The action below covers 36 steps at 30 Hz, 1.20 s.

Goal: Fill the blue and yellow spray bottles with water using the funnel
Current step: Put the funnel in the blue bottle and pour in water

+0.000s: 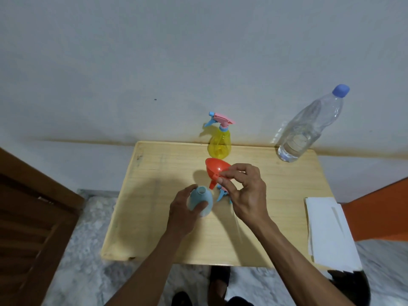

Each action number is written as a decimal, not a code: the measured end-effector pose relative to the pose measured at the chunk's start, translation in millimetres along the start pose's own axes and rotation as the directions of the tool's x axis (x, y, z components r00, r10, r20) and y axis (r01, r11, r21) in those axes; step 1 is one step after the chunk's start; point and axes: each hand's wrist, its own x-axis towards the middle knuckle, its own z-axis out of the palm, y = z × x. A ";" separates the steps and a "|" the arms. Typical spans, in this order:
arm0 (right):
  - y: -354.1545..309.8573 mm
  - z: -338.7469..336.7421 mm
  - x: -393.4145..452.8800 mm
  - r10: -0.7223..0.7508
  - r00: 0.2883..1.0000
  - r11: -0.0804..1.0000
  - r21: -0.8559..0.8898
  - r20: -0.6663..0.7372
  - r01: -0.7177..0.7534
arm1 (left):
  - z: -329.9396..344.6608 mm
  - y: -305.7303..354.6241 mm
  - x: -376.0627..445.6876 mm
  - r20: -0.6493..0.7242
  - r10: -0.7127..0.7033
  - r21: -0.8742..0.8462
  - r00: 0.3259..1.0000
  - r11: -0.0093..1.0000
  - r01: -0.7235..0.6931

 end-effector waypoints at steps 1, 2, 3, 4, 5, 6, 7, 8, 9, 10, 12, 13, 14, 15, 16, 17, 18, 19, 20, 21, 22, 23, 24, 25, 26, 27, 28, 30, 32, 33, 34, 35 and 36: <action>1.6 4.5 -1.2 0.012 1.000 1.000 -0.009 -0.009 -0.012 | 0.0 -0.7 0.0 -0.005 0.002 -0.005 1.000 1.000 -0.002; 2.8 8.8 -2.4 0.026 1.000 1.000 -0.006 -0.013 -0.026 | 0.2 -1.8 0.3 -0.009 0.005 -0.007 1.000 1.000 -0.005; 4.0 13.1 -3.5 0.044 0.999 0.999 0.011 -0.006 -0.044 | 0.5 -3.4 0.5 -0.011 0.008 -0.008 1.000 1.000 -0.008; 5.0 16.8 -4.5 0.057 0.998 0.998 0.038 0.009 -0.058 | 0.9 -4.5 0.7 -0.014 0.007 -0.010 1.000 1.000 -0.007; 6.4 20.2 -5.2 0.066 0.998 0.996 0.058 0.023 -0.067 | 1.2 -5.4 0.6 -0.017 0.004 -0.014 1.000 1.000 -0.004; 7.9 22.8 -6.4 0.074 0.997 0.995 0.068 0.032 -0.076 | 1.7 -6.1 0.6 -0.020 0.002 -0.017 1.000 1.000 -0.002; 9.3 24.8 -7.8 0.083 0.996 0.994 0.073 0.039 -0.085 | 2.3 -7.0 0.8 -0.022 0.001 -0.021 1.000 1.000 -0.001; 10.2 25.8 -9.4 0.089 0.995 0.993 0.078 0.046 -0.093 | 2.6 -7.7 0.8 -0.021 0.000 -0.025 1.000 1.000 -0.001; 11.0 26.5 -10.9 0.091 0.994 0.992 0.082 0.053 -0.095 | 2.7 -7.8 0.7 -0.021 0.000 -0.028 1.000 1.000 -0.001; 11.5 26.6 -12.3 0.084 0.995 0.993 0.082 0.062 -0.089 | 2.7 -7.4 0.6 -0.020 0.001 -0.026 1.000 1.000 -0.002; 13.7 26.8 -14.3 0.067 0.994 0.994 0.082 0.084 -0.074 | 2.7 -7.3 1.0 -0.021 -0.006 -0.028 1.000 1.000 0.005; 14.9 26.9 -15.2 0.064 0.993 0.994 0.085 0.098 -0.073 | 2.9 -8.5 1.2 -0.025 -0.013 -0.035 1.000 0.999 0.012; 16.1 27.1 -16.6 0.061 0.992 0.994 0.087 0.113 -0.071 | 3.0 -9.7 1.1 -0.024 -0.025 -0.043 0.999 0.999 0.024; 18.1 27.6 -18.2 0.046 0.991 0.995 0.081 0.128 -0.056 | 3.0 -10.8 0.9 -0.020 -0.036 -0.048 0.999 0.998 0.035; 20.6 28.1 -20.2 0.019 0.990 0.997 0.065 0.142 -0.028 | 3.0 -12.0 0.9 -0.014 -0.047 -0.048 0.999 0.998 0.046; 23.9 28.7 -21.9 -0.010 0.988 0.999 0.043 0.156 0.003 | 3.2 -13.3 1.4 -0.008 -0.056 -0.047 0.998 0.997 0.056; 27.6 29.1 -23.5 -0.036 0.985 0.999 0.024 0.171 0.032 | 3.4 -14.2 2.0 -0.002 -0.067 -0.046 0.998 0.997 0.067; 31.3 29.5 -24.7 -0.051 0.982 0.999 0.008 0.184 0.050 | 3.4 -14.5 2.5 0.004 -0.077 -0.047 0.997 0.996 0.077; 34.5 29.6 -25.8 -0.058 0.979 0.998 -0.007 0.195 0.060 | 3.2 -14.5 3.0 0.007 -0.084 -0.050 0.996 0.995 0.084; 37.1 29.5 -26.5 -0.060 0.977 0.998 -0.021 0.204 0.065 | 3.0 -14.1 3.4 0.010 -0.088 -0.055 0.996 0.995 0.088; 39.2 29.1 -26.9 -0.064 0.975 0.997 -0.034 0.211 0.073 | 2.7 -13.4 3.5 0.014 -0.089 -0.057 0.996 0.994 0.090; 41.1 28.8 -27.0 -0.072 0.974 0.995 -0.047 0.216 0.084 | 2.5 -13.0 3.6 0.019 -0.090 -0.061 0.996 0.994 0.091; 42.4 28.0 -27.2 -0.081 0.972 0.994 -0.056 0.222 0.096 | 2.2 -12.1 3.5 0.023 -0.089 -0.067 0.996 0.994 0.091; 42.8 27.2 -27.0 -0.090 0.970 0.992 -0.062 0.227 0.107 | 2.0 -11.7 3.7 0.026 -0.090 -0.072 0.996 0.993 0.092; 42.7 26.6 -26.8 -0.100 0.968 0.991 -0.066 0.232 0.118 | 1.7 -11.8 3.9 0.028 -0.092 -0.068 0.995 0.993 0.094; 42.7 26.0 -26.6 -0.107 0.966 0.990 -0.069 0.235 0.126 | 1.6 -12.6 4.2 0.030 -0.094 -0.064 0.995 0.993 0.095; 42.7 25.6 -26.6 -0.111 0.965 0.989 -0.070 0.237 0.132 | 1.3 -13.2 4.4 0.032 -0.096 -0.060 0.995 0.993 0.098; 42.4 25.0 -26.7 -0.116 0.964 0.988 -0.070 0.239 0.136 | 0.7 -14.3 4.1 0.035 -0.089 -0.053 0.995 0.994 0.090; 41.9 24.9 -27.2 -0.121 0.964 0.987 -0.070 0.238 0.142 | 0.2 -15.0 3.3 0.035 -0.077 -0.045 0.996 0.996 0.079; 41.8 25.0 -27.5 -0.123 0.964 0.987 -0.070 0.237 0.143 | -0.1 -14.7 3.1 0.035 -0.074 -0.045 0.997 0.996 0.076; 41.7 24.8 -27.8 -0.123 0.964 0.987 -0.070 0.235 0.143 | -0.5 -14.1 2.9 0.034 -0.073 -0.048 0.997 0.996 0.074; 41.4 25.0 -27.9 -0.119 0.965 0.988 -0.071 0.234 0.139 | -0.8 -13.5 2.9 0.033 -0.070 -0.051 0.997 0.996 0.071; 40.9 25.1 -28.0 -0.113 0.966 0.988 -0.075 0.232 0.134 | -1.3 -12.7 2.9 0.032 -0.065 -0.053 0.997 0.996 0.066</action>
